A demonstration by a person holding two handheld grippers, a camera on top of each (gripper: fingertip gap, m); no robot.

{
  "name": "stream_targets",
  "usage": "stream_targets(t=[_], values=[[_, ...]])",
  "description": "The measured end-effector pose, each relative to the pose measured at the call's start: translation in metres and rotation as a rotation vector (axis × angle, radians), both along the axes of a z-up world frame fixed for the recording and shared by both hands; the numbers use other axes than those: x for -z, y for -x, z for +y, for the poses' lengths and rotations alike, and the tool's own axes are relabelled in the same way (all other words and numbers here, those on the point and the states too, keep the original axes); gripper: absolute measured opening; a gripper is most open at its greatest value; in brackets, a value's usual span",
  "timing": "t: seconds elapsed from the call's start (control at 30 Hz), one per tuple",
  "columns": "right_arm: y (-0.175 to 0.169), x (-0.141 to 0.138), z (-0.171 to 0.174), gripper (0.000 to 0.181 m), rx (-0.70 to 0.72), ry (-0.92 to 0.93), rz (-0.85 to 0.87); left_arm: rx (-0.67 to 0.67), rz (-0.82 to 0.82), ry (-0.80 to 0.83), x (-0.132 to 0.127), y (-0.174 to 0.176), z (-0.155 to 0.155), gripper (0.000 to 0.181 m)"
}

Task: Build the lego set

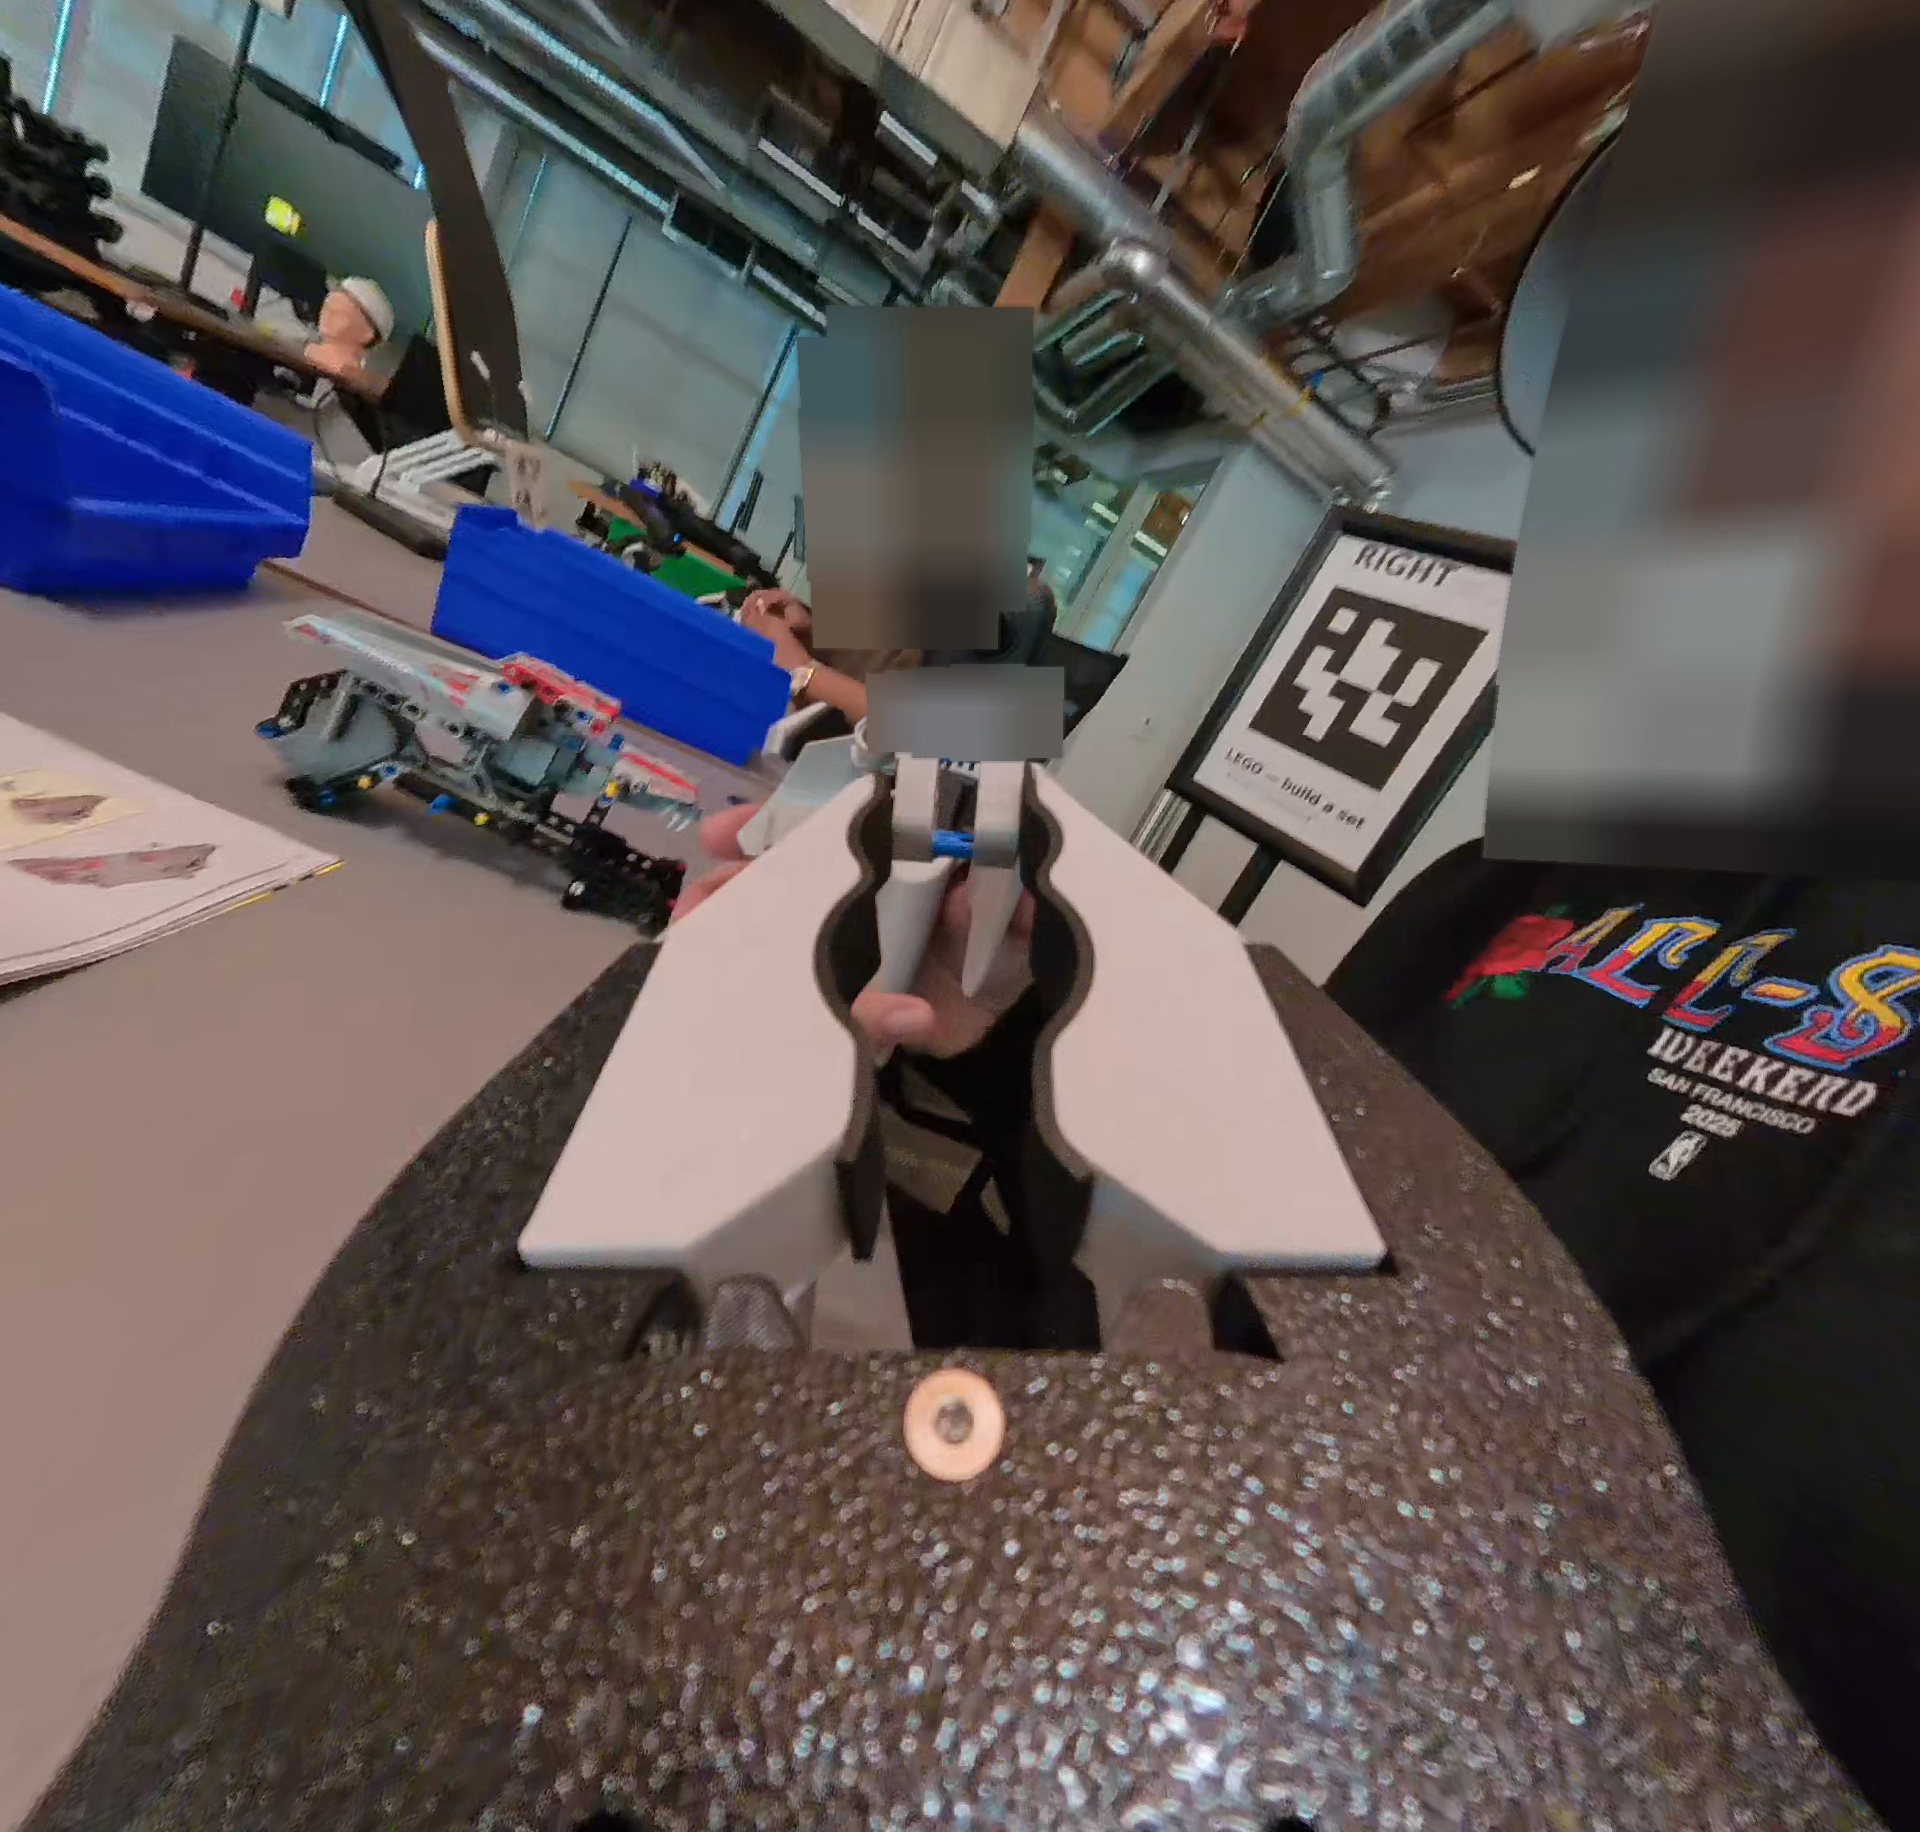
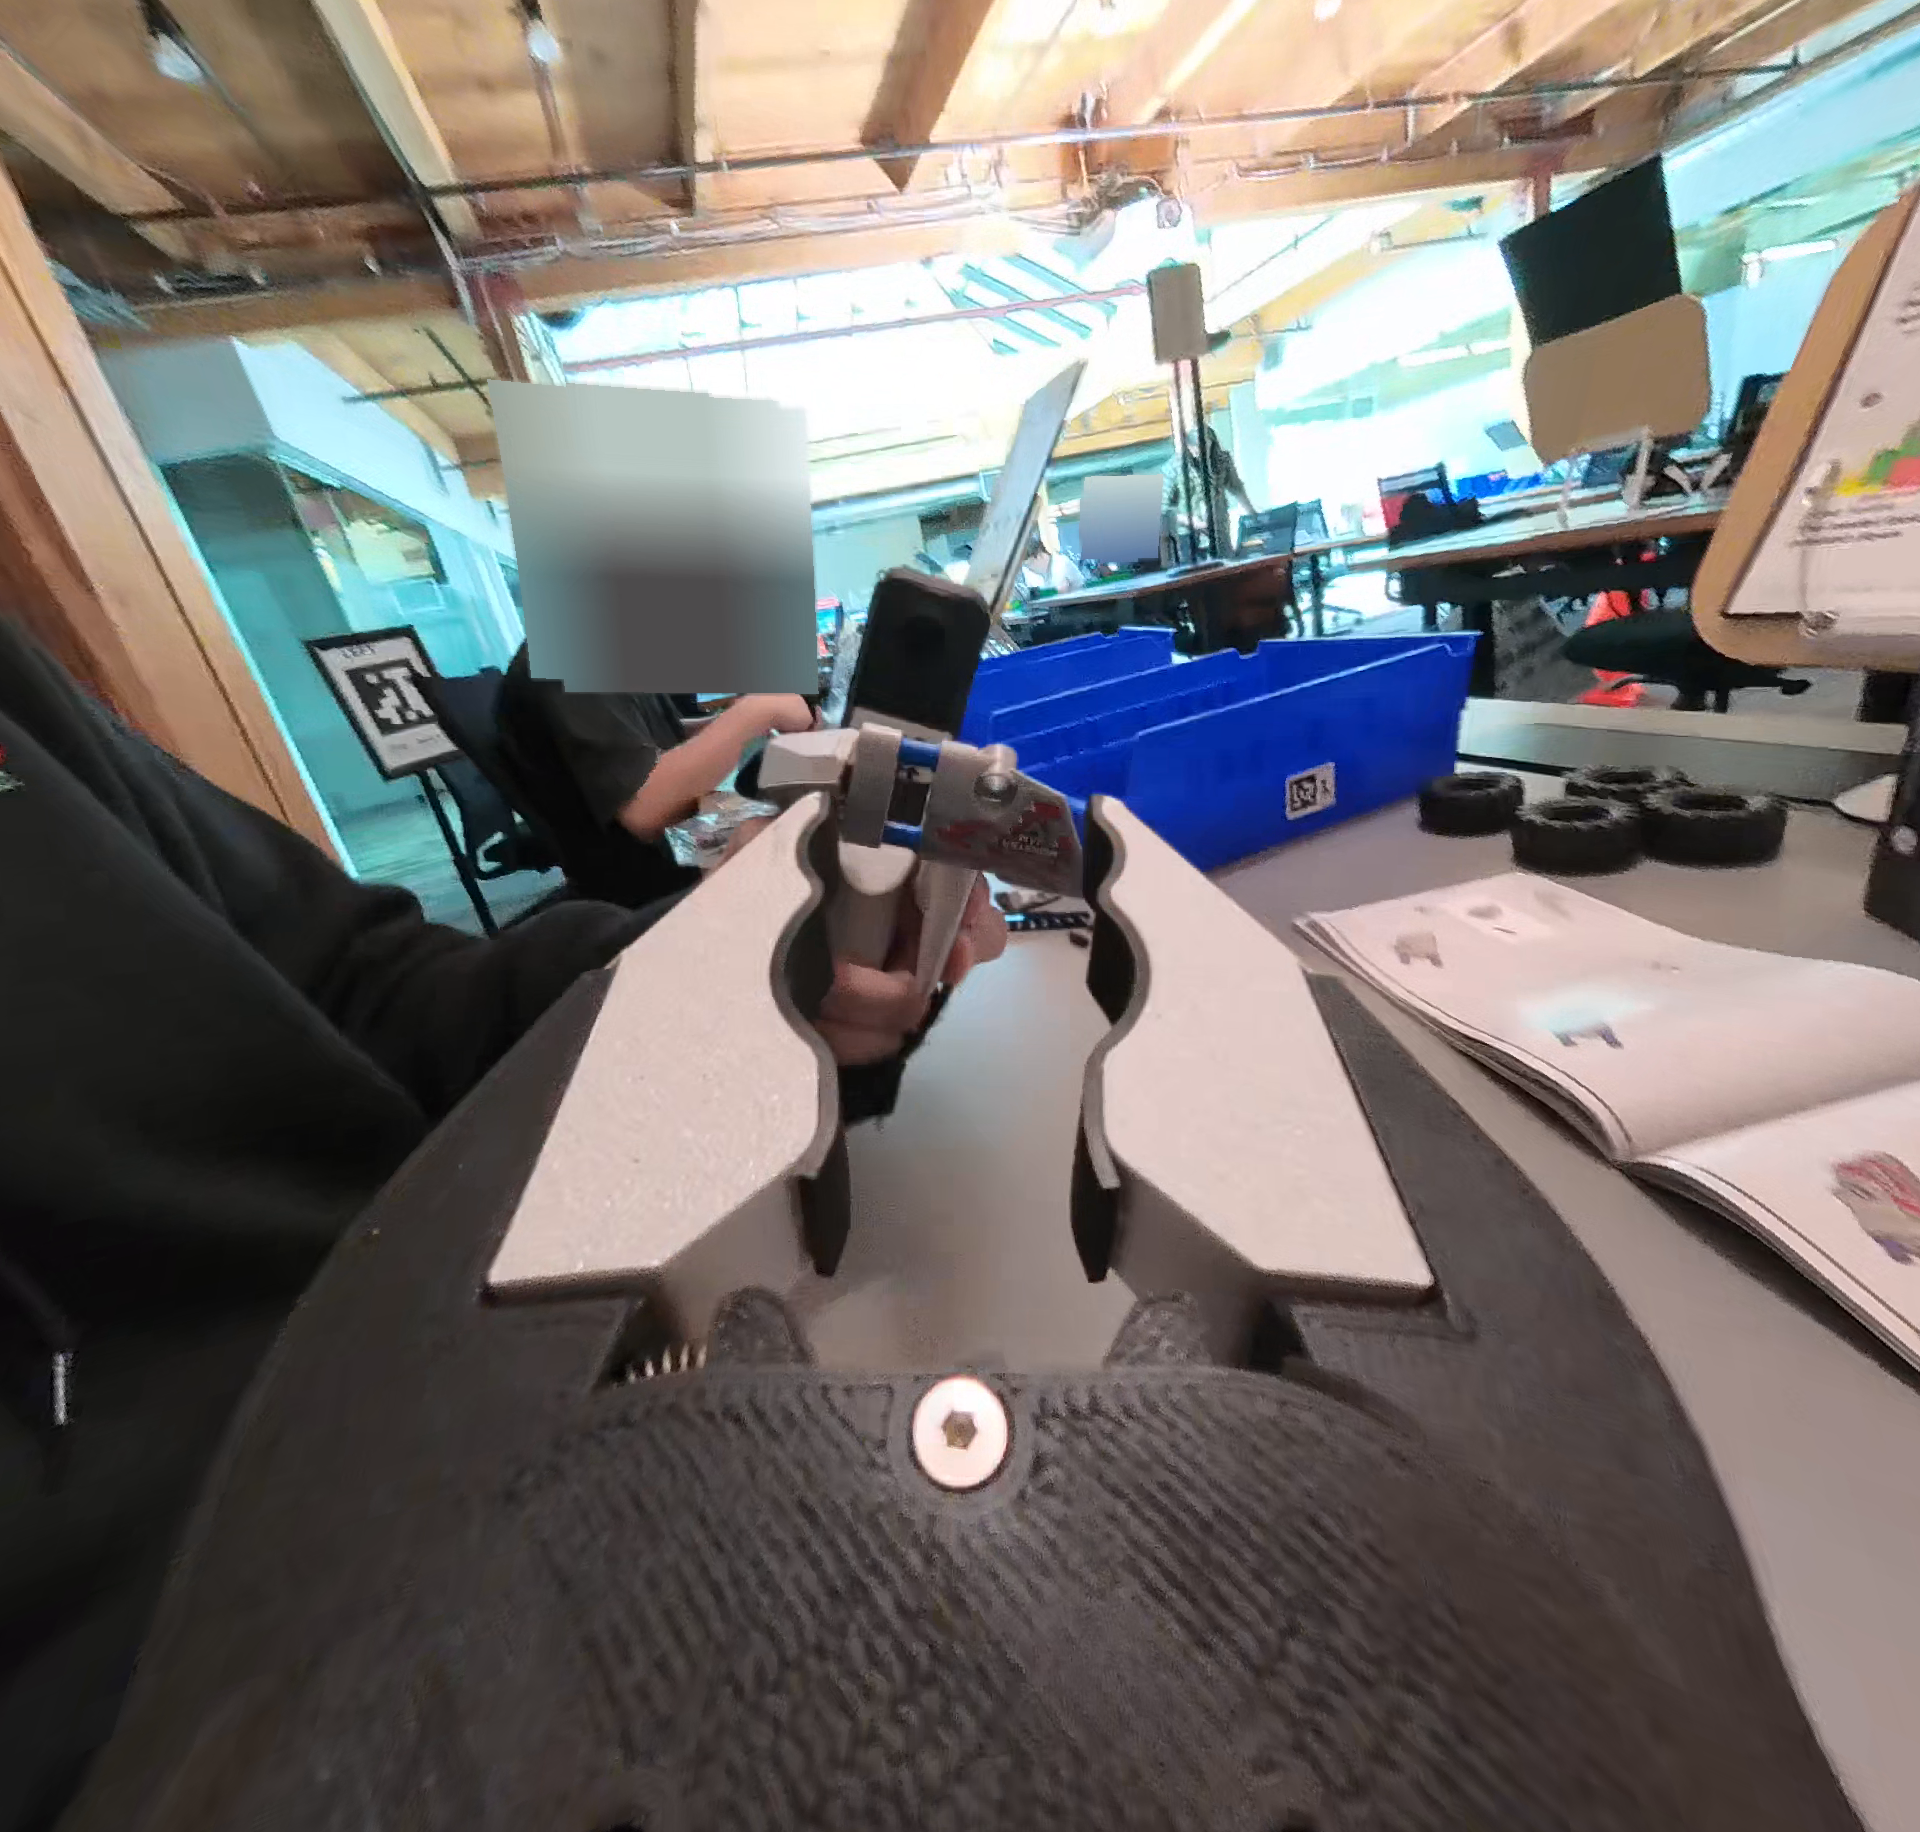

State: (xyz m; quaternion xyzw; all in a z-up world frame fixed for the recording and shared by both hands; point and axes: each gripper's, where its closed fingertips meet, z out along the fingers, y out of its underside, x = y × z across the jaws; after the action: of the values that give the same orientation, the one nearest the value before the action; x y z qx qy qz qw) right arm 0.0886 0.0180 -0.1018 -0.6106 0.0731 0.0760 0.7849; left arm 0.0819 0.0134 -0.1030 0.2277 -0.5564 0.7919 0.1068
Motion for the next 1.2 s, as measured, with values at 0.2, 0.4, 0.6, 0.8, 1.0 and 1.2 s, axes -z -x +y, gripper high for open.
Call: stream_targets(t=[0.2, 0.4, 0.6, 0.8, 1.0, 1.2], values=[[0.015, -0.011, 0.009, 0.049, -0.005, 0.001, -0.047, 0.016, -0.058, 0.049, -0.012, 0.013, -0.002, 0.021], [0.021, -0.02, 0.012, 0.046, 0.003, -0.023, -0.078, 0.0, -0.097, 0.124, -0.022, 0.022, 0.003, 0.021], [0.023, -0.025, 0.014, 0.044, 0.038, -0.007, -0.139, -0.075, -0.155, 0.159, -0.026, 0.024, 0.008, 0.021], [0.028, -0.022, 0.011, 0.043, -0.016, 0.002, -0.169, -0.071, -0.173, 0.07, -0.024, 0.029, 0.004, 0.021], [0.032, -0.02, 0.004, 0.043, -0.098, 0.001, -0.162, -0.081, -0.275, -0.175, -0.018, 0.035, 0.002, 0.021], [0.036, -0.012, 0.008, 0.043, -0.112, 0.067, -0.227, -0.075, -0.308, -0.403, -0.007, 0.039, 0.004, 0.021]])
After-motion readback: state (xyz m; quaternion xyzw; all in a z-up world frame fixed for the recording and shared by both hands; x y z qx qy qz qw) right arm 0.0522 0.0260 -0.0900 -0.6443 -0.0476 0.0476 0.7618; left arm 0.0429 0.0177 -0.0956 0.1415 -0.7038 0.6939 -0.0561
